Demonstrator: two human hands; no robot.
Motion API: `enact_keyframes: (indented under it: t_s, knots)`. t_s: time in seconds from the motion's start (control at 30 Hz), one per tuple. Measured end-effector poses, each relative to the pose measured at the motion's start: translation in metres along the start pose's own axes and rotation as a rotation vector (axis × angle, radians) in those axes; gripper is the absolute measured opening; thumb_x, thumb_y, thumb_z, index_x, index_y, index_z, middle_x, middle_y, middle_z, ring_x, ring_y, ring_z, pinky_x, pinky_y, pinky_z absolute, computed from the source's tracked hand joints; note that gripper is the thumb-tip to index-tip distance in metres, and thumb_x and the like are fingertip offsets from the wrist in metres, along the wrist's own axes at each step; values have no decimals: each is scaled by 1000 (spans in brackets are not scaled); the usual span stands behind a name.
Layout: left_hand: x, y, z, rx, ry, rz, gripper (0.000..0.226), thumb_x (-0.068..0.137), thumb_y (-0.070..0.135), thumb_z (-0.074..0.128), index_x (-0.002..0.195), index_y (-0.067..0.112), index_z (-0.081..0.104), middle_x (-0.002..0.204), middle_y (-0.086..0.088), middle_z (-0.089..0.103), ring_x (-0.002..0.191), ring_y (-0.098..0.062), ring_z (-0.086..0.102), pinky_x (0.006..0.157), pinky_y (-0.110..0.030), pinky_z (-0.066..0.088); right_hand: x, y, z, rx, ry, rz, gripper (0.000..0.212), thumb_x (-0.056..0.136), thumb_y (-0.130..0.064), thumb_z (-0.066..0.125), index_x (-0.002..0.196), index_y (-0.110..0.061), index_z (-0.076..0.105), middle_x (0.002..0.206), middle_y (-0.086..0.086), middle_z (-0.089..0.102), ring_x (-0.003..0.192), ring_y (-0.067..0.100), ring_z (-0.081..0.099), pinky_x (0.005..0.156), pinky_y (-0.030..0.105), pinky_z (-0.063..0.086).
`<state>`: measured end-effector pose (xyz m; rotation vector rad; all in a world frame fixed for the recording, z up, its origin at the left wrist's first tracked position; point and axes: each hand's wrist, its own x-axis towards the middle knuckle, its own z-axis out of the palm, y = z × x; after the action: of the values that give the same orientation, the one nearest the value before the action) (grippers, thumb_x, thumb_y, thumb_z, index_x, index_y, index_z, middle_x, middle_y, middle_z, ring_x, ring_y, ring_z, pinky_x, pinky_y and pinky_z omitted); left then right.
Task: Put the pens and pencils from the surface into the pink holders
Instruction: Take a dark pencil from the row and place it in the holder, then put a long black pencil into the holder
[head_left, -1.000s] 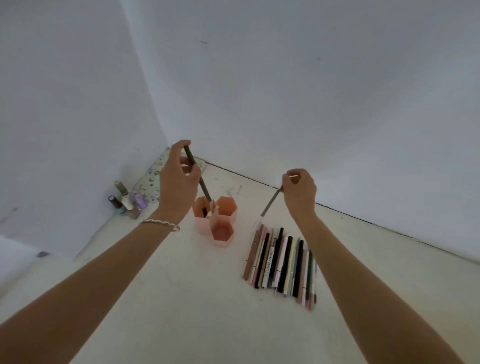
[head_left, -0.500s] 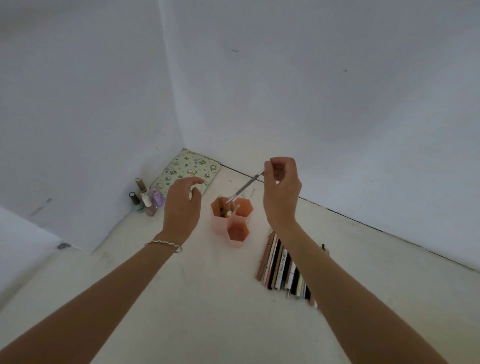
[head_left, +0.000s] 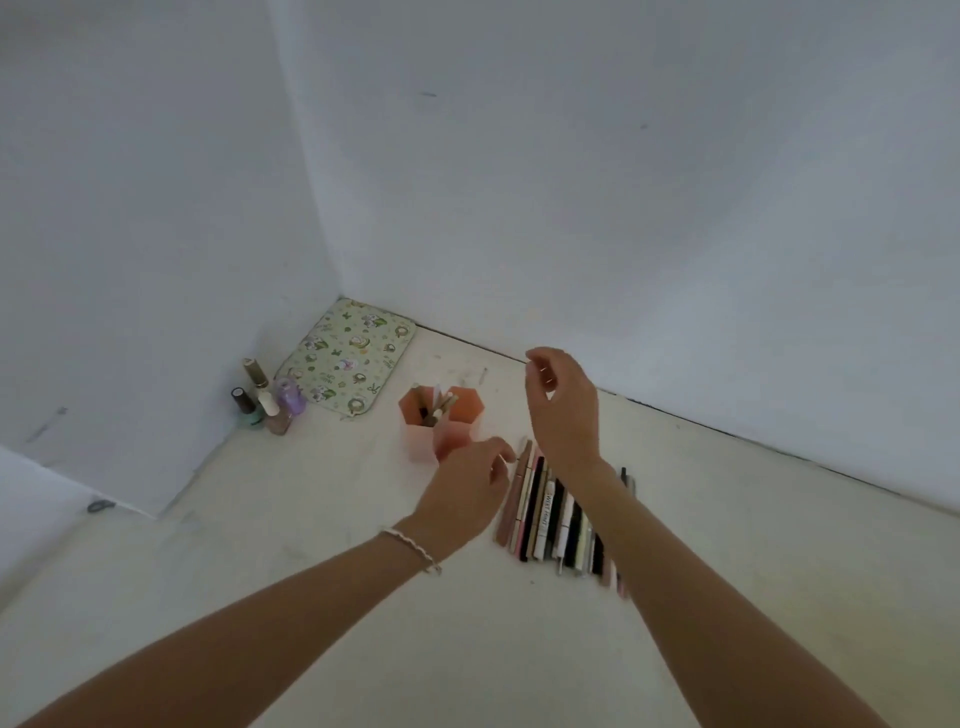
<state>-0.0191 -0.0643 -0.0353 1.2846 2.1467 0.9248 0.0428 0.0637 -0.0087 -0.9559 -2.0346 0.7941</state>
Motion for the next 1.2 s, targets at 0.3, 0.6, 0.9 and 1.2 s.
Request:
enact_keyframes:
  t_s: [0.3, 0.6, 0.9, 1.2]
  knots:
    - [38, 4, 74, 357, -183, -290, 23, 97, 7, 40, 118, 6, 50, 118, -12, 61, 110, -28, 61, 88, -35, 47, -18, 58, -72, -38, 21, 180, 20, 95, -13, 52, 104, -25, 64, 89, -17, 64, 79, 2, 61, 72, 16, 46]
    - [48, 10, 85, 306, -183, -352, 34, 90, 14, 59, 119, 4, 44, 113, -13, 60, 103, -31, 63, 82, -38, 52, -26, 88, -71, -33, -51, 252, 20, 95, -14, 50, 104, -28, 62, 78, -15, 62, 66, 3, 56, 60, 8, 44]
    - [64, 26, 43, -97, 91, -218, 24, 85, 12, 62, 105, 18, 49, 84, 1, 61, 75, -15, 62, 65, -28, 54, -10, 114, -19, -478, -433, 404, 31, 98, -22, 46, 126, -11, 52, 103, 13, 64, 101, 27, 58, 83, 36, 49]
    - [53, 33, 10, -175, 245, -47, 92, 82, 5, 67, 153, 38, 18, 82, 10, 60, 71, 0, 65, 58, -8, 51, 2, 119, -7, -337, -356, 468, 15, 89, -13, 51, 93, -11, 65, 87, 2, 65, 89, 21, 60, 65, 25, 44]
